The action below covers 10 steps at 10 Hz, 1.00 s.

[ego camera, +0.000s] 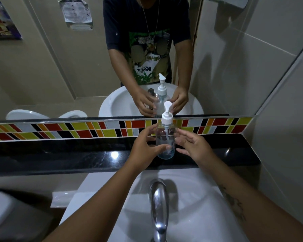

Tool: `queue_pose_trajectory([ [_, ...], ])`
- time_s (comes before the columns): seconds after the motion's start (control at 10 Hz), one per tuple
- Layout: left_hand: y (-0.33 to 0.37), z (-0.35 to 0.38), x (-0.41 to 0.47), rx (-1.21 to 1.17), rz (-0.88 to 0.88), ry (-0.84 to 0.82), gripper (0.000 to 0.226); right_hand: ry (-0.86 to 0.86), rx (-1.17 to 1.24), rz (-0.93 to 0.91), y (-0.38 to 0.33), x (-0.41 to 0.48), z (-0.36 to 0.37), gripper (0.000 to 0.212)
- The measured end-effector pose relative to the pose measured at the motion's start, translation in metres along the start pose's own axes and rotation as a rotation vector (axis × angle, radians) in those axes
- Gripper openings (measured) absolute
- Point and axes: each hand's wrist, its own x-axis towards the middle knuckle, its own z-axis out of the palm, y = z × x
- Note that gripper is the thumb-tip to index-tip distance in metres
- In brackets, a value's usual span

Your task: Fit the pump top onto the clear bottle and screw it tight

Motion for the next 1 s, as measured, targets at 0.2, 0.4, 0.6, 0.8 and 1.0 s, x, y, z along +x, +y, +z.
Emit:
queue_pose_trajectory([
  [0.2,-0.011,-0.012,-0.007,0.004,-0.005,0.06,0.066,0.023,0.019,0.009,0.013,0.007,0.021,0.054],
  [0.4,-0.019,-0.018,-0.001,0.013,0.016,0.152,0.06,-0.033,0.012,-0.023,0.022,0.027,0.034,0.051],
  [0.6,-0.026,-0.014,0.004,0.018,0.025,0.202,0.059,0.01,0.025,-0.041,0.031,0.034,0.044,0.04],
  [0.8,-0.033,-0.004,0.004,-0.005,0.015,0.241,0.067,0.06,-0.005,-0.09,0.04,0.032,0.05,0.043],
  [1.0,-0.046,-0.01,-0.006,0.11,-0.018,0.265,0.071,0.115,-0.204,-0.093,0.04,0.03,0.05,0.052],
])
